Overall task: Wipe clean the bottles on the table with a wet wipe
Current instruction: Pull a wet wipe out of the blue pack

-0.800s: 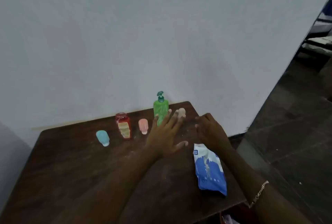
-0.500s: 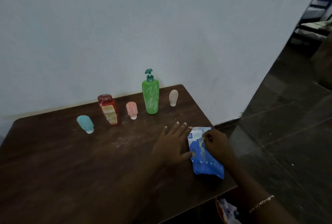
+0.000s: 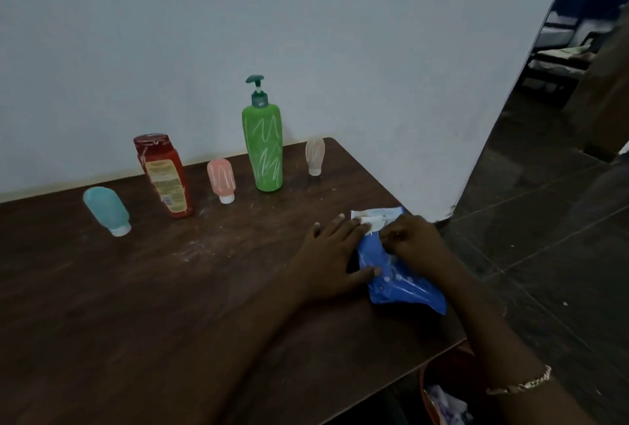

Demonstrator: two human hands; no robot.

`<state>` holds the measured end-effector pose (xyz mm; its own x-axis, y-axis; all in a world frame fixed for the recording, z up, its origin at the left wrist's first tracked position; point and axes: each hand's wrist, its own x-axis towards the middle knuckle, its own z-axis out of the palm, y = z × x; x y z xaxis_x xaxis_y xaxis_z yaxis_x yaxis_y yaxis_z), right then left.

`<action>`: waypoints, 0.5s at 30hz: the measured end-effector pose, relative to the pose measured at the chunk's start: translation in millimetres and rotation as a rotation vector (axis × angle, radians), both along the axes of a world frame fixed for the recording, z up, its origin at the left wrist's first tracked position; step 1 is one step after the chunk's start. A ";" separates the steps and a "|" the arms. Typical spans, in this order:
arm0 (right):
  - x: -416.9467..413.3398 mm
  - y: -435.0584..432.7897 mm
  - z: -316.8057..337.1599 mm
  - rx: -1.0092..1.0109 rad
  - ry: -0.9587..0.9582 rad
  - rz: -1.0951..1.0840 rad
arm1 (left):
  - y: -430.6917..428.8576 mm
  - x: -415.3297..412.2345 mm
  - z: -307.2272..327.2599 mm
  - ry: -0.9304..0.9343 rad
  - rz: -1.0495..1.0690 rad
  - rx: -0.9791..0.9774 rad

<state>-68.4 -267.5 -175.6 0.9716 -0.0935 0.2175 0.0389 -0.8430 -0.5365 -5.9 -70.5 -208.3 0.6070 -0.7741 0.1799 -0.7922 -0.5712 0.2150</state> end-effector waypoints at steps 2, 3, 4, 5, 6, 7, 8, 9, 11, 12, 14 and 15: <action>-8.2 -1.4 2.2 0.125 -0.111 -0.047 | -0.6 -0.2 -2.8 -0.006 0.002 -0.001; -13.5 -0.6 5.5 0.218 -0.165 -0.077 | -0.8 -0.4 -2.8 -0.005 0.001 0.001; -17.5 -0.9 6.6 0.339 -0.201 -0.107 | -0.9 -0.2 -3.2 0.000 0.000 0.004; -19.6 -1.5 8.1 0.476 -0.217 -0.120 | -1.0 0.2 -2.5 0.006 0.002 0.009; -21.8 -1.4 9.5 0.611 -0.225 -0.118 | -1.1 -0.6 -2.2 0.008 0.002 0.015; -23.7 -1.1 11.8 0.721 -0.231 -0.107 | -1.0 -1.8 -1.5 0.007 0.003 0.018; -25.0 -0.8 14.8 0.793 -0.241 -0.093 | -0.7 -2.7 -1.1 0.003 0.005 0.020; -26.1 -0.3 18.8 0.833 -0.245 -0.077 | -0.4 -3.6 -0.5 -0.001 0.007 0.022; -27.5 3.5 27.2 0.893 -0.234 -0.049 | 0.2 -5.9 1.4 0.000 0.016 0.027; -27.7 5.9 30.0 0.928 -0.231 -0.040 | 0.7 -8.0 2.6 -0.003 0.024 0.029; -25.9 10.4 33.8 0.959 -0.248 -0.031 | 2.4 -12.2 4.4 -0.014 0.043 0.012; -23.0 11.8 34.5 0.973 -0.250 -0.017 | 3.7 -13.5 4.6 -0.020 0.054 -0.010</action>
